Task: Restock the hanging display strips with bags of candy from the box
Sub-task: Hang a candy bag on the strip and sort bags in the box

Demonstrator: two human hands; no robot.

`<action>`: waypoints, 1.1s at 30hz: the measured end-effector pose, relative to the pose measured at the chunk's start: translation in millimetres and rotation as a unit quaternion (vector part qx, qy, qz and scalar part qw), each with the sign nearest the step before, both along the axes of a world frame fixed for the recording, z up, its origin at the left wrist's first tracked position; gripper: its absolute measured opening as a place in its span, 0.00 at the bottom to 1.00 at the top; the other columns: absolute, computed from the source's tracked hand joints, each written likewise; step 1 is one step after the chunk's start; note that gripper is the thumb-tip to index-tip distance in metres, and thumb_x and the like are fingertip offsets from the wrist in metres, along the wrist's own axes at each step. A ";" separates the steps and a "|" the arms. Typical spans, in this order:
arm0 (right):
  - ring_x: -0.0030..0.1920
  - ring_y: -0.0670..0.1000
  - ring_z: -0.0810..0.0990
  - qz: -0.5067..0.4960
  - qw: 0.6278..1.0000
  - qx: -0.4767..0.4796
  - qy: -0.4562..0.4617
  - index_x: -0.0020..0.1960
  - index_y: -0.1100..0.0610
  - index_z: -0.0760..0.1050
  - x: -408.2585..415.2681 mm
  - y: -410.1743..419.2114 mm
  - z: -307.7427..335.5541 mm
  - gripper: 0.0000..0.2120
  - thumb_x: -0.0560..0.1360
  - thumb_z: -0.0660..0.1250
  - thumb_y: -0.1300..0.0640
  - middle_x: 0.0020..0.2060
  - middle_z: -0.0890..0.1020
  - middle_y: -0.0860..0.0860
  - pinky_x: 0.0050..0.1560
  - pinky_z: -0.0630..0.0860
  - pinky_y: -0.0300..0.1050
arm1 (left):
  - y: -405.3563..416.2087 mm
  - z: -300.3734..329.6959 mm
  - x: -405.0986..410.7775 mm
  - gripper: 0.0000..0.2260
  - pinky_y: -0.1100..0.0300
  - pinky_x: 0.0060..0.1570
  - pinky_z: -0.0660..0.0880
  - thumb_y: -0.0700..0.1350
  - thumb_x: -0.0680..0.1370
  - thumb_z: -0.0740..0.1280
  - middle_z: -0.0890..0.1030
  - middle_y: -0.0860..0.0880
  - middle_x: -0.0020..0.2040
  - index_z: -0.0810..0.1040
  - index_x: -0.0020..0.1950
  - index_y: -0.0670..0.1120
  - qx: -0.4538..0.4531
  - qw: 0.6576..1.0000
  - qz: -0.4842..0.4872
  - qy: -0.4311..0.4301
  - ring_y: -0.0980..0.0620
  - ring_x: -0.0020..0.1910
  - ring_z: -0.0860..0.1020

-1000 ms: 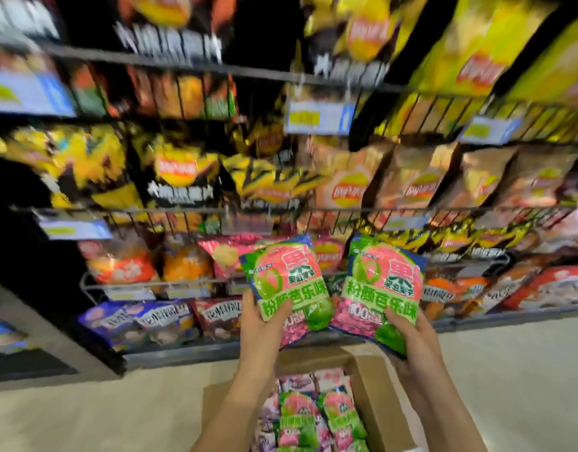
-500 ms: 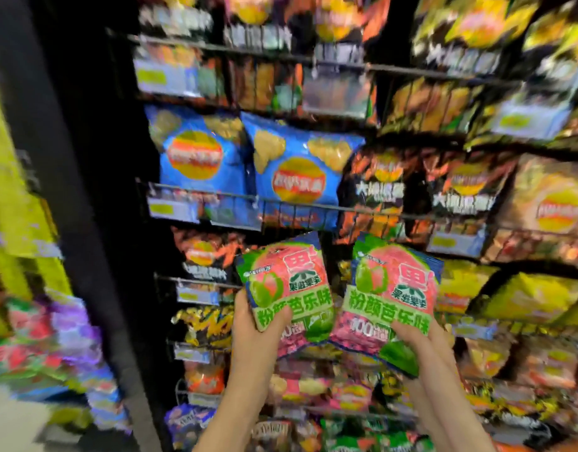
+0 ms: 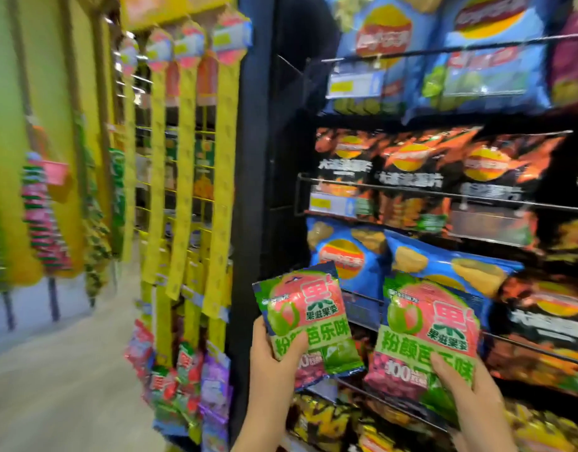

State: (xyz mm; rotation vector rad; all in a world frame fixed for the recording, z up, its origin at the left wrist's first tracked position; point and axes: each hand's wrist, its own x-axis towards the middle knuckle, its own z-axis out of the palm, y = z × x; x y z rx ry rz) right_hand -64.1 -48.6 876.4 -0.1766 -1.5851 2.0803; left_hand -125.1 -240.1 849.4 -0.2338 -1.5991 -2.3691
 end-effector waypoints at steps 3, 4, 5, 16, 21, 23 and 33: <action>0.49 0.55 0.82 0.006 1.000 0.016 -0.019 0.52 0.50 0.76 -27.1 -33.5 2.9 0.52 0.31 0.76 0.30 0.50 0.83 0.51 0.49 0.81 0.47 | -37.9 5.0 -10.6 0.37 0.47 0.65 0.70 0.51 0.69 0.75 0.71 0.52 0.68 0.61 0.74 0.53 -0.011 0.999 0.043 -0.010 0.51 0.67 0.71; 0.52 0.57 0.80 0.024 0.999 0.007 -0.028 0.55 0.50 0.75 -36.4 -43.7 2.1 0.56 0.29 0.75 0.30 0.53 0.81 0.52 0.56 0.78 0.53 | -52.0 5.6 -16.1 0.38 0.47 0.66 0.69 0.52 0.68 0.75 0.70 0.51 0.69 0.60 0.74 0.54 -0.008 0.999 0.051 -0.005 0.51 0.68 0.70; 0.56 0.58 0.78 0.041 0.999 -0.010 -0.028 0.60 0.51 0.74 -45.6 -54.8 1.9 0.60 0.30 0.76 0.30 0.56 0.80 0.52 0.62 0.73 0.57 | -67.3 5.8 -23.0 0.37 0.47 0.66 0.69 0.50 0.70 0.74 0.71 0.51 0.69 0.60 0.74 0.53 -0.004 0.998 0.061 -0.006 0.51 0.67 0.70; 0.48 0.56 0.77 0.101 0.995 -0.006 -0.005 0.60 0.58 0.69 -136.3 -209.8 12.6 0.15 0.75 0.65 0.64 0.52 0.77 0.58 0.55 0.71 0.50 | -231.7 14.5 -98.6 0.31 0.48 0.60 0.75 0.47 0.69 0.75 0.77 0.47 0.63 0.67 0.69 0.46 -0.047 0.989 0.140 -0.001 0.49 0.61 0.77; 0.46 0.53 0.78 0.111 0.994 0.013 0.008 0.56 0.55 0.72 -179.8 -275.4 6.7 0.11 0.75 0.65 0.63 0.48 0.79 0.55 0.44 0.77 0.46 | -295.7 15.9 -134.2 0.16 0.54 0.49 0.80 0.39 0.74 0.70 0.81 0.49 0.55 0.72 0.57 0.54 -0.049 0.990 0.133 0.017 0.50 0.52 0.81; 0.47 0.53 0.79 0.117 0.993 0.016 0.012 0.51 0.52 0.73 -196.1 -296.9 2.4 0.08 0.75 0.65 0.63 0.48 0.80 0.53 0.48 0.76 0.49 | -315.6 14.6 -144.5 0.16 0.55 0.45 0.81 0.37 0.74 0.69 0.81 0.49 0.52 0.72 0.54 0.55 -0.041 0.989 0.140 0.016 0.50 0.50 0.82; 0.49 0.47 0.78 0.142 0.985 0.099 0.014 0.48 0.46 0.70 -266.3 -367.8 -5.6 0.10 0.75 0.66 0.60 0.47 0.80 0.48 0.43 0.73 0.42 | -398.7 -3.9 -217.5 0.20 0.63 0.30 0.78 0.38 0.77 0.65 0.81 0.45 0.50 0.62 0.64 0.50 -0.034 0.990 0.136 -0.032 0.51 0.38 0.84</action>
